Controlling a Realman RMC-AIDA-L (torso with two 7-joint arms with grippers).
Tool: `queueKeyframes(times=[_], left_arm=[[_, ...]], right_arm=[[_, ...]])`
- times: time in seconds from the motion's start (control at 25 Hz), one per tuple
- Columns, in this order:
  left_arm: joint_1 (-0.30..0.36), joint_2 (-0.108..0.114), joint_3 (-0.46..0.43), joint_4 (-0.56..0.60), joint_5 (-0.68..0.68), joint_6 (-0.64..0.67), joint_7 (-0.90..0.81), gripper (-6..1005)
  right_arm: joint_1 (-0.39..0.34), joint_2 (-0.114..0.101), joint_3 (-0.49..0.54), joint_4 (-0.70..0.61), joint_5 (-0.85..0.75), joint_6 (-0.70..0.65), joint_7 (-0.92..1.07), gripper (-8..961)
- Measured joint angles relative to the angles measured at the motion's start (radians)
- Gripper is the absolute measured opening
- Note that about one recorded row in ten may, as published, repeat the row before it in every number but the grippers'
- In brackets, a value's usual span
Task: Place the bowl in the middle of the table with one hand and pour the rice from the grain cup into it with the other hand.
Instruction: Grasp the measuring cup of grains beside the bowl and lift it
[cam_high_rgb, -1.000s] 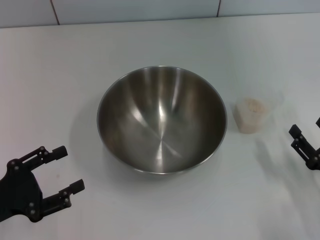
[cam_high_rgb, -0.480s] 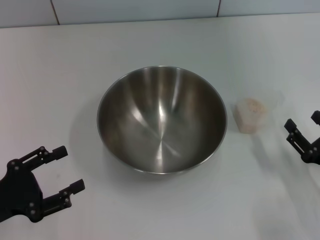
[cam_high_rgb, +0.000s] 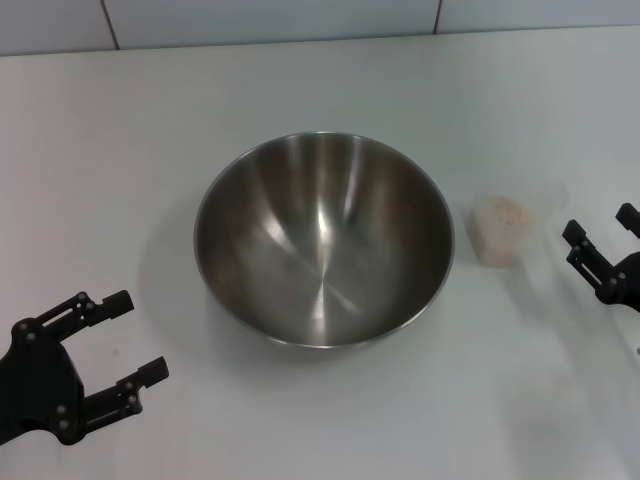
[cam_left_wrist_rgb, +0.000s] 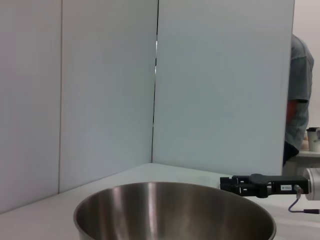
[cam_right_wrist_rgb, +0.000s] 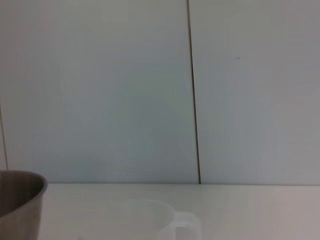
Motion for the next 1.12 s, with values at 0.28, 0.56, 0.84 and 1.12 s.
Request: queueKeyframes(times=[0.28,0.56,0.84,1.12], left_arm=[[0.001,0.000,-0.009,0.000,0.000,0.004,0.000,771],[0.001,-0.001,-0.011,0.000,0.000,0.005,0.000,771],[0.000,-0.003,-0.018,0.000,-0.002,0.005,0.000,771],[-0.004,-0.003,-0.024,0.000,-0.003,0.005,0.000,771]], right_arm=[[0.030,0.000,0.000,-0.006,0.002,0.035,0.000,704],[0.062,0.000,0.003,-0.009,0.003,0.082,0.001,703],[0.086,0.000,0.003,-0.011,0.004,0.094,0.002,703],[0.111,0.000,0.003,-0.011,0.004,0.117,0.002,703]])
